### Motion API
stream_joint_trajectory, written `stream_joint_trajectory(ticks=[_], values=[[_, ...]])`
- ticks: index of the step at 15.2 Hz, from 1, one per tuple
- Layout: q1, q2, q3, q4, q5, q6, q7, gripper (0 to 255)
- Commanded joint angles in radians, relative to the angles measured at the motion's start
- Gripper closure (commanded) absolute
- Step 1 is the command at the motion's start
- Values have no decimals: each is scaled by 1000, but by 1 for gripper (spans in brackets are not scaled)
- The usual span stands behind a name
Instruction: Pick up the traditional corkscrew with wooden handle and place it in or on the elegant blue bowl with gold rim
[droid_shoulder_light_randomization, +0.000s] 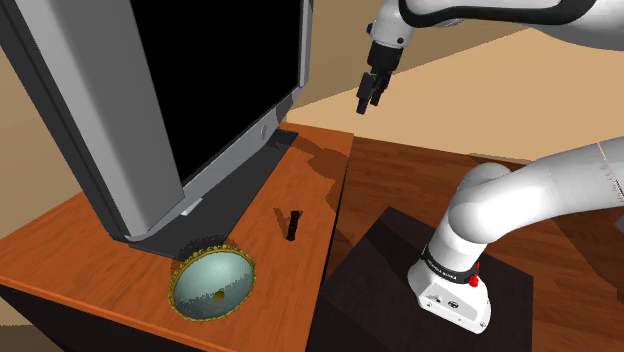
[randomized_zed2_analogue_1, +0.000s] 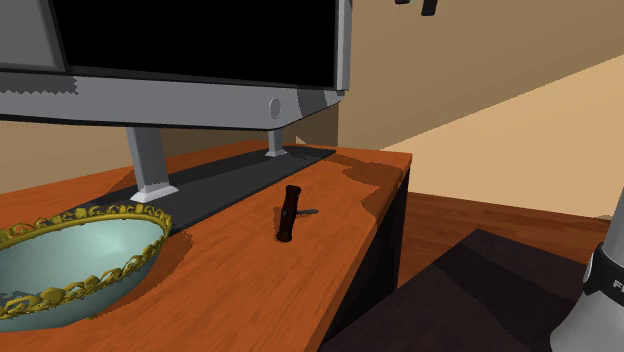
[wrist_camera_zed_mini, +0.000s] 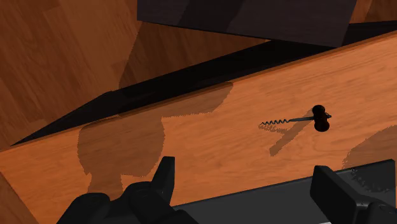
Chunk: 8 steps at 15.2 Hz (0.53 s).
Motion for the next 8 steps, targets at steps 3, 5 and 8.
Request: stream_joint_trajectory(ticks=[3,5,8], values=[[13,20,13,-39,22,46,16,0],[28,45,27,-74,44,94,31,0],[52,91,47,-120,78,168,51,0]])
